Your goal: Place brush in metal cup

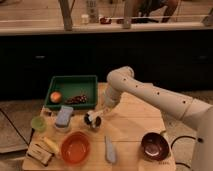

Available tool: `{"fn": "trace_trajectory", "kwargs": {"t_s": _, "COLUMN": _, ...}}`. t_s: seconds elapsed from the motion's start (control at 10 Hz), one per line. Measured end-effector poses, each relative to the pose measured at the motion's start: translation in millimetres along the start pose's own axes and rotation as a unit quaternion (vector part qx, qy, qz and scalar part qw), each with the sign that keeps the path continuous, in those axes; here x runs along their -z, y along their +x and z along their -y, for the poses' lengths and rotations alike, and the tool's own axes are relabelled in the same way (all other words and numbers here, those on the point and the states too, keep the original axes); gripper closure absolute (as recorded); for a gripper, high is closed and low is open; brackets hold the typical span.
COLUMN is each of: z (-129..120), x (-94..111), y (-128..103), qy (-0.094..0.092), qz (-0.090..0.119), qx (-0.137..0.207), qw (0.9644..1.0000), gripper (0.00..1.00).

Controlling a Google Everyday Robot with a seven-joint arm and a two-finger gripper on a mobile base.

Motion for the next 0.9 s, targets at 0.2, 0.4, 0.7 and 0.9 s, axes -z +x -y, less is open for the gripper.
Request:
{"fn": "trace_trajectory", "kwargs": {"t_s": 0.2, "z": 0, "x": -1, "y": -6, "qy": -0.003, "qz": 0.001, "qx": 0.009, "qw": 1.0, "gripper": 1.0}}
{"fn": "trace_trajectory", "kwargs": {"t_s": 0.4, "z": 2, "x": -4, "y": -14, "qy": -0.008, "qz": 0.003, "qx": 0.02, "qw": 0.9998, "gripper": 1.0}}
{"fn": "trace_trajectory", "kwargs": {"t_s": 0.7, "z": 2, "x": -8, "y": -24, "qy": -0.02, "qz": 0.004, "qx": 0.035, "qw": 0.9992, "gripper": 1.0}}
{"fn": "trace_trajectory", "kwargs": {"t_s": 0.9, "z": 2, "x": -13, "y": -33, "qy": -0.033, "qz": 0.005, "qx": 0.046, "qw": 0.9984, "gripper": 1.0}}
